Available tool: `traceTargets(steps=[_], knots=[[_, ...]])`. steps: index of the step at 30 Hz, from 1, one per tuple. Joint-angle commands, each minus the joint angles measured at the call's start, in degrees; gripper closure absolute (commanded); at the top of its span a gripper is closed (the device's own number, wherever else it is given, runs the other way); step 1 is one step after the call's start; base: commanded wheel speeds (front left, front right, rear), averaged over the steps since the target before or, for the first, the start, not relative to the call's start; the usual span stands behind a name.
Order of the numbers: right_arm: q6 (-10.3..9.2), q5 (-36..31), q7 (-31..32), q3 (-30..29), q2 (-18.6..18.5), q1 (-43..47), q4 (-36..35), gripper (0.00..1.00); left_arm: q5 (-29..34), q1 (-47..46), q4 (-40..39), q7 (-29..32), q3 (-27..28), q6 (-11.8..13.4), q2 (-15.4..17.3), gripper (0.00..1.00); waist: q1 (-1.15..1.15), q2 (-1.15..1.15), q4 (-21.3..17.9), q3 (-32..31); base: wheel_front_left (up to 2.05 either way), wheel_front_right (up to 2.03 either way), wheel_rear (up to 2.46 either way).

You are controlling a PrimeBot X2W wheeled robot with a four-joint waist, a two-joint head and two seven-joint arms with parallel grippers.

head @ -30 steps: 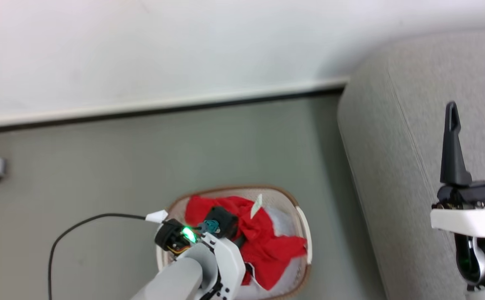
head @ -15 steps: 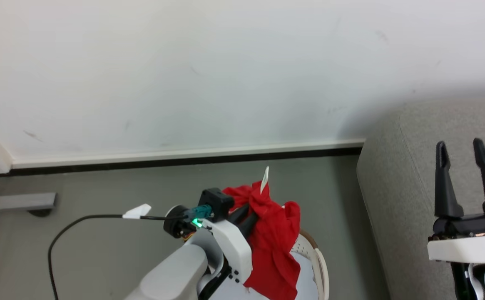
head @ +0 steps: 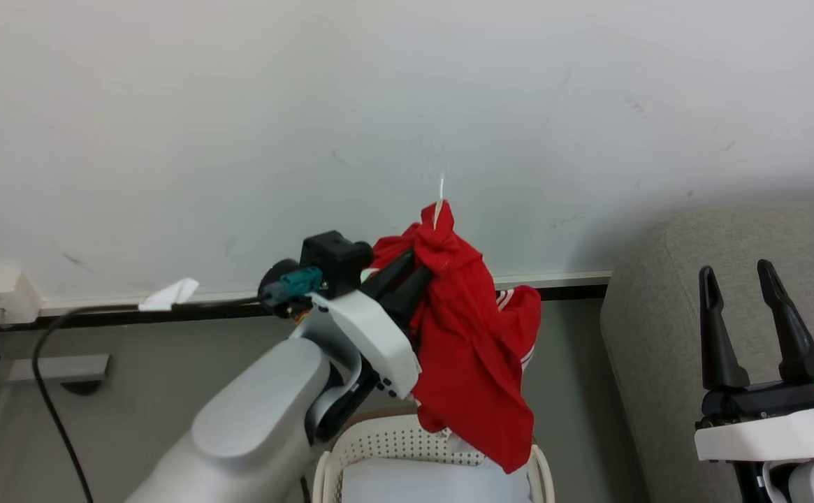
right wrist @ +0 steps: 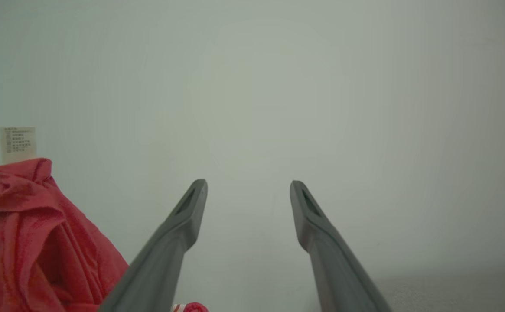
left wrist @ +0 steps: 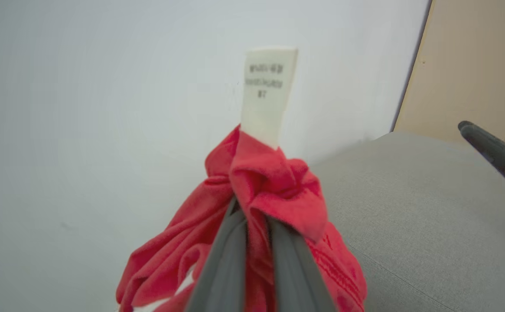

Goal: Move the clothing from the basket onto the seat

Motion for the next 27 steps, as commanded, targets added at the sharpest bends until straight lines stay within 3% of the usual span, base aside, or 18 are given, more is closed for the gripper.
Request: traceTargets(steps=[1, 13, 27], knots=[[-0.12, 0.5, 0.1, 0.3, 0.0, 0.8, 0.2, 0.00, -0.2, -1.3, -1.9, 0.8, 0.6, 0.6, 0.9, 1.00, 0.01, 0.00, -0.1, -0.2, 0.00, 0.00, 0.00], [-0.12, 1.7, 0.1, 5.7, -0.4, 1.0, 0.6, 0.00, -0.5, -1.1, -12.4, 4.7, 1.5, 4.5, 3.7, 1.00, 0.01, 0.00, -0.7, -0.1, 0.00, 0.00, 0.00], [-0.12, 9.1, 0.1, 29.4, -6.3, -5.1, 6.8, 0.00, -1.1, -0.6, -13.9, 5.1, -0.2, 4.2, 2.3, 1.00, 0.01, 0.00, 1.6, 0.2, 0.00, 0.00, 0.00]])
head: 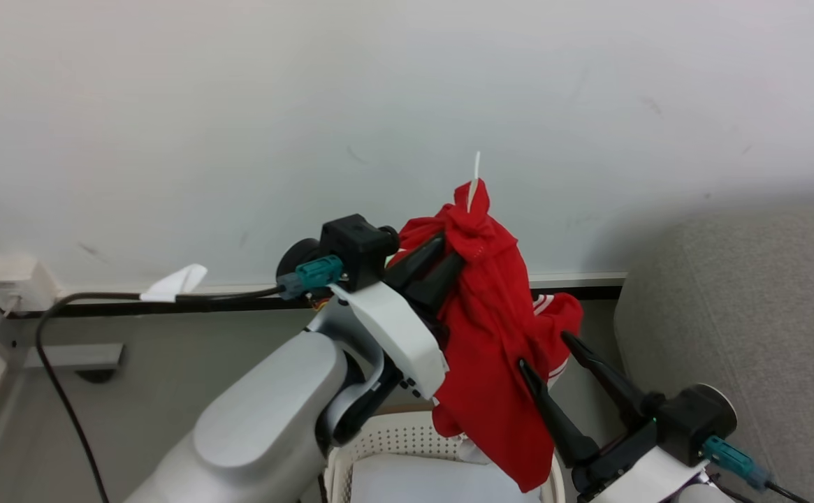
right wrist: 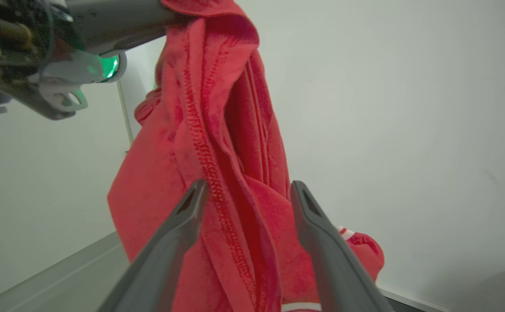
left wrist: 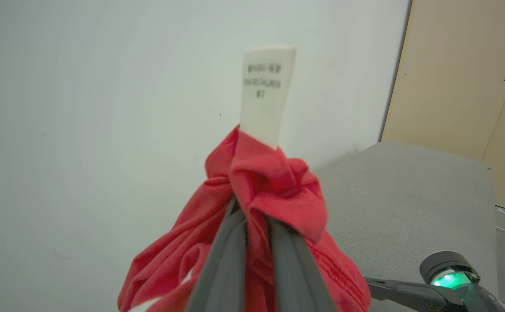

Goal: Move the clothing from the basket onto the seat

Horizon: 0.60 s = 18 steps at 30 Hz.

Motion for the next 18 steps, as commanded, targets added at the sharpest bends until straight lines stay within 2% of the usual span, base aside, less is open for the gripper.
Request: traceTargets(steps=[1, 7, 18], knots=[[-0.12, 0.6, 0.0, 1.8, -1.0, -2.1, 2.0, 0.00, -0.7, 0.4, -0.4, -0.1, -0.3, -0.2, -0.5, 1.00, 0.00, 0.00, 0.9, 0.1, 0.00, 0.00, 0.00], [-0.12, 2.9, 0.0, 7.1, -1.0, -8.5, 10.0, 0.00, -0.7, 0.7, -0.9, 0.4, -2.4, -1.4, -1.8, 1.00, 0.00, 0.00, 3.5, 0.3, 0.00, 0.00, 0.00], [-0.12, 10.8, 0.0, 15.9, -2.5, -16.5, 18.5, 0.00, -0.6, 1.1, -1.6, 2.0, -7.2, -3.9, -4.6, 1.00, 0.00, 0.00, 9.4, -0.1, 0.00, 0.00, 0.00]])
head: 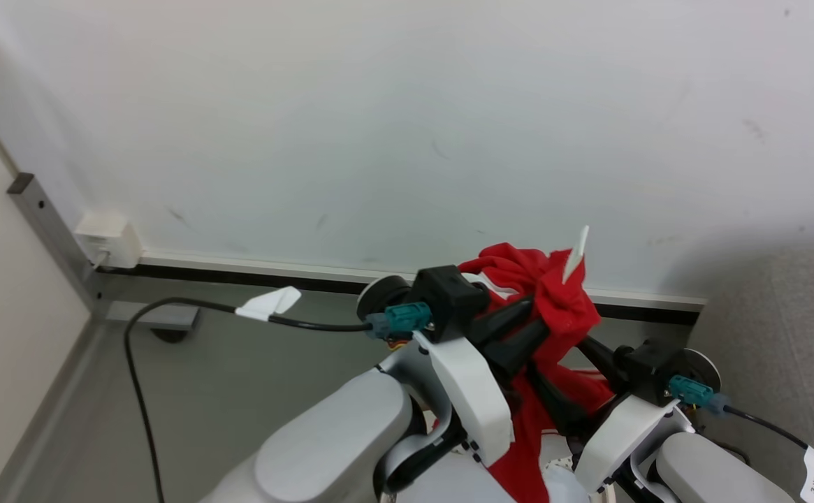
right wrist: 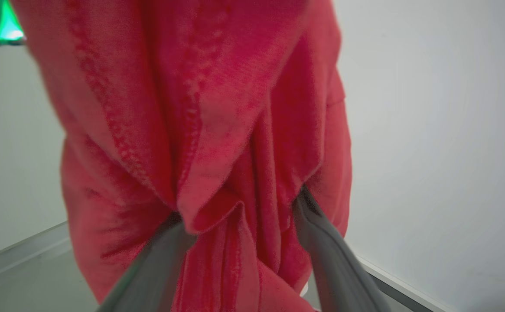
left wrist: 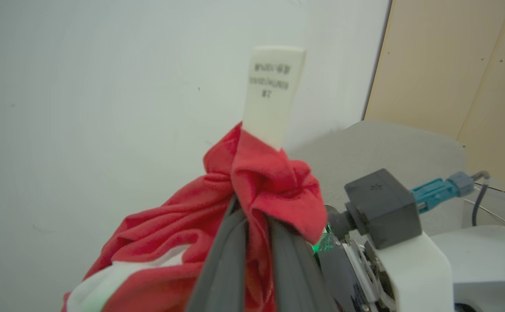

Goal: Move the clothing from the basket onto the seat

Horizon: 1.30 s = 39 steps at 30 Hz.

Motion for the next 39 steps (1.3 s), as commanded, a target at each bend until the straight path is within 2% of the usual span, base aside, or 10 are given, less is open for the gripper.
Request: traceTargets(steps=[1, 5, 11, 12, 13, 14, 28, 38, 39], knots=[[-0.12, 2.0, 0.0, 1.8, -0.7, -1.6, 1.2, 0.00, -0.6, 0.4, -0.5, 0.2, -0.6, -0.4, -0.5, 1.00, 0.00, 0.00, 1.5, -0.3, 0.00, 0.00, 0.00], [-0.12, 5.1, 0.1, 5.6, -0.6, -3.8, 3.7, 0.00, -0.8, 0.4, -0.6, 0.6, -1.7, -0.9, -1.0, 1.00, 0.00, 0.00, 2.7, -0.5, 0.00, 0.00, 0.00], [-0.12, 7.1, 0.0, 7.6, 0.5, -6.2, 4.9, 0.00, -1.4, 0.8, -0.1, 1.1, -2.7, -1.2, -1.1, 1.00, 0.00, 0.00, 3.4, -0.4, 0.00, 0.00, 0.00], [-0.12, 7.1, 0.1, 7.7, 0.6, -6.3, 5.1, 0.53, -1.5, 0.8, 0.0, 1.1, -2.7, -1.2, -1.0, 1.00, 0.00, 0.00, 3.5, -0.4, 0.00, 0.00, 0.00], [-0.12, 7.1, 0.0, 7.6, 0.7, -6.5, 5.0, 0.60, -1.5, 0.9, 0.2, 1.1, -2.7, -1.1, -0.9, 1.00, 0.00, 0.00, 3.5, -0.4, 0.00, 0.00, 0.00], [-0.12, 7.0, 0.0, 7.3, 0.7, -6.5, 4.8, 1.00, -1.4, 0.9, 0.3, 1.1, -2.7, -1.0, -0.8, 1.00, 0.00, 0.00, 3.5, -0.3, 0.00, 0.00, 0.00], [-0.12, 4.9, 0.0, 2.4, -1.0, -0.6, 0.0, 1.00, -2.6, 1.1, 4.6, -0.3, -0.5, 0.4, 0.9, 1.00, 0.00, 0.00, 1.4, 0.0, 0.00, 0.00, 0.00], [-0.12, 0.0, 0.0, -5.4, -3.2, 4.9, -5.4, 1.00, -3.3, 2.1, 6.3, -1.8, -0.1, 0.9, 1.4, 1.00, 0.00, 0.00, -1.5, 0.1, 0.00, 0.00, 0.00], [-0.12, -0.6, 0.0, -6.1, -3.3, 5.2, -5.9, 1.00, -3.4, 2.2, 6.2, -2.0, -0.1, 0.9, 1.4, 0.65, 0.00, 0.00, -1.8, 0.1, 0.00, 0.00, 0.00]])
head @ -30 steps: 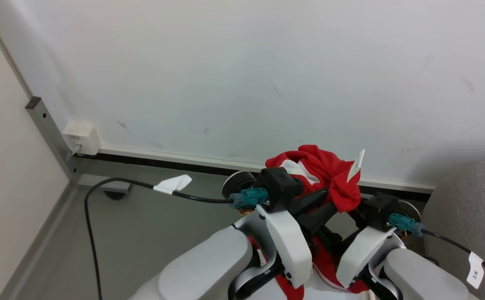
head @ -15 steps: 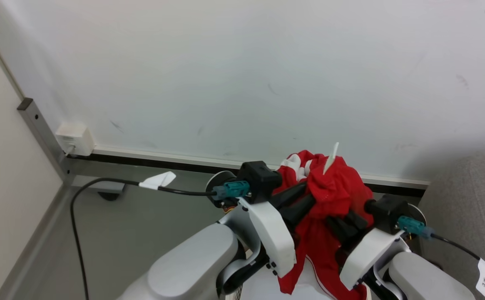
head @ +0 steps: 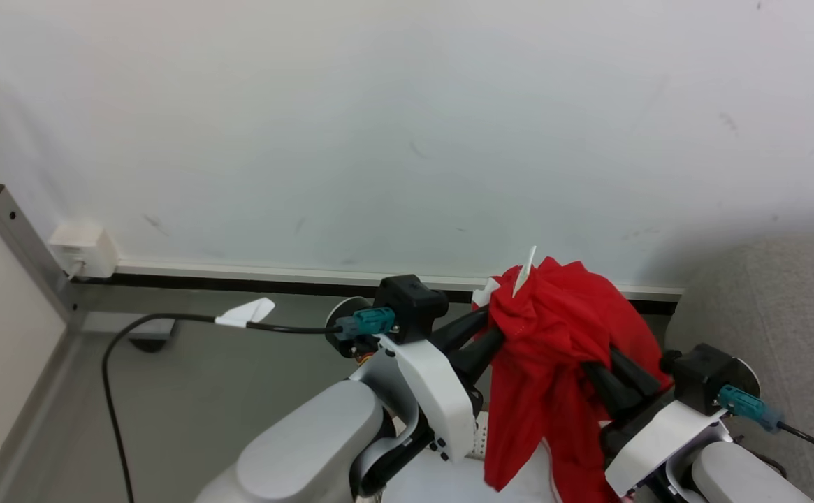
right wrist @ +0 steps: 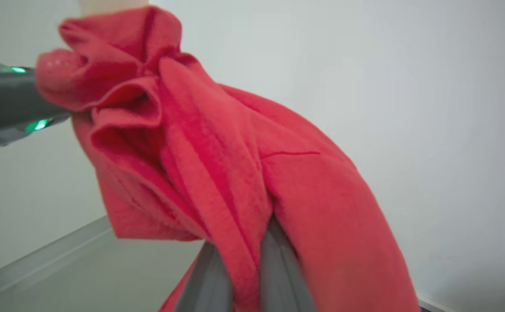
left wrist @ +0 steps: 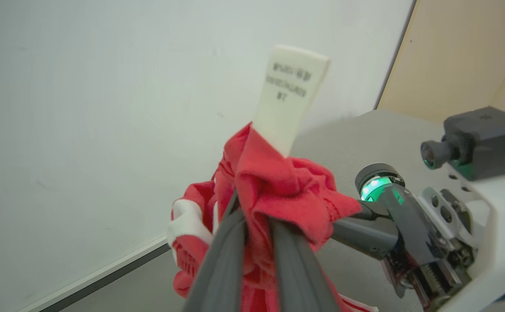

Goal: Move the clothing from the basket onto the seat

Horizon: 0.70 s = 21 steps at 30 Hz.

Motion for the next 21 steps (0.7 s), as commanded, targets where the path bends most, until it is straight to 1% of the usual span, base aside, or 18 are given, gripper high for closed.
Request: traceTargets(steps=[1, 2, 3, 12, 21], knots=[[-0.12, -1.0, 0.0, -0.9, -0.5, 0.9, -0.7, 1.00, -0.2, 0.8, -0.2, -0.6, 0.0, 0.4, 0.3, 0.45, 0.00, 0.00, -0.7, 0.0, 0.00, 0.00, 0.00], [-0.12, -1.4, 0.0, -1.5, -0.6, 1.2, -1.1, 1.00, -0.1, 1.0, -0.4, -0.7, -0.1, 0.5, 0.3, 0.12, 0.00, 0.00, -1.0, -0.1, 0.00, 0.00, 0.00], [-0.12, -1.8, 0.0, -1.8, -0.7, 1.5, -1.4, 1.00, 0.0, 1.1, -0.5, -0.8, -0.1, 0.5, 0.5, 0.00, 0.00, 0.00, -1.4, -0.1, 0.00, 0.00, 0.00], [-0.12, -5.4, 0.0, -5.9, -2.9, 2.6, -3.5, 1.00, 0.7, 2.5, -3.7, -1.5, -0.4, 1.8, 1.9, 0.00, 0.00, 0.00, -5.8, 0.2, 0.00, 0.00, 0.00], [-0.12, -8.6, 0.0, -12.3, -5.4, 3.7, -6.2, 1.00, 1.4, 3.9, -5.7, -2.9, -0.7, 2.7, 3.2, 0.00, 0.00, 0.00, -12.3, 0.8, 0.00, 0.00, 0.00]])
